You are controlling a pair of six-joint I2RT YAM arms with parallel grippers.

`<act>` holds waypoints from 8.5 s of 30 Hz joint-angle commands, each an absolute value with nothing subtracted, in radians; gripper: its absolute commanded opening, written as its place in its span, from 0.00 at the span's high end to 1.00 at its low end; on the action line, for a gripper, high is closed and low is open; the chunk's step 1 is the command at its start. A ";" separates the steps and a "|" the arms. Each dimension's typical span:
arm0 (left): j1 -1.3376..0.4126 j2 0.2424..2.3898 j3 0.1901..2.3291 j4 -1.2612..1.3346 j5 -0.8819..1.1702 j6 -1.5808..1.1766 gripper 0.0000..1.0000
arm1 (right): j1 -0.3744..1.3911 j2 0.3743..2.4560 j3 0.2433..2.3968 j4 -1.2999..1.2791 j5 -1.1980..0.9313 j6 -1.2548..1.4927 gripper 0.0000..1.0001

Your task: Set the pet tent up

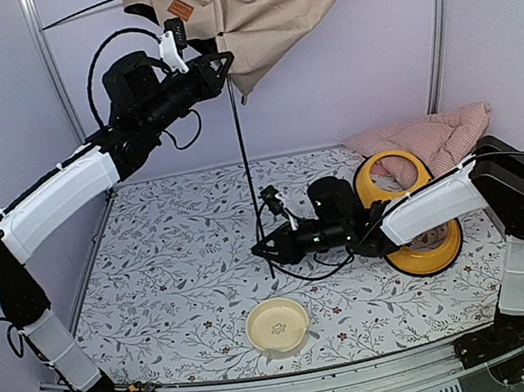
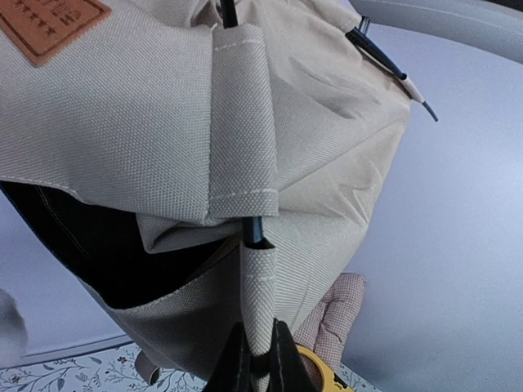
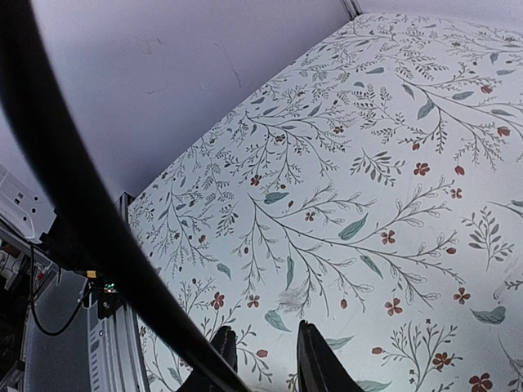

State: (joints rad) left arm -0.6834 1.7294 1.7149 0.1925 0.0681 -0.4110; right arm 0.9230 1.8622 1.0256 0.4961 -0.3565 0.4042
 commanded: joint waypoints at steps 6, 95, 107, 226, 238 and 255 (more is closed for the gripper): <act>-0.693 1.734 1.769 0.203 0.089 -0.400 1.00 | 0.929 1.820 0.997 0.467 -0.387 0.392 1.00; -0.571 1.887 1.293 1.133 0.094 0.208 0.69 | 1.130 1.595 1.263 0.059 -0.339 0.319 1.00; -0.567 1.897 1.306 1.123 0.105 0.207 0.77 | 1.131 1.594 1.262 0.054 -0.330 0.322 1.00; -1.747 1.316 0.416 0.373 -0.755 -0.468 1.00 | 0.975 1.753 1.305 0.540 0.009 0.628 1.00; -1.747 1.348 0.426 0.382 -0.740 -0.458 1.00 | 0.990 1.734 1.307 0.542 0.001 0.632 1.00; -1.747 1.329 0.419 0.377 -0.739 -0.455 1.00 | 1.000 1.757 1.307 0.529 0.008 0.623 1.00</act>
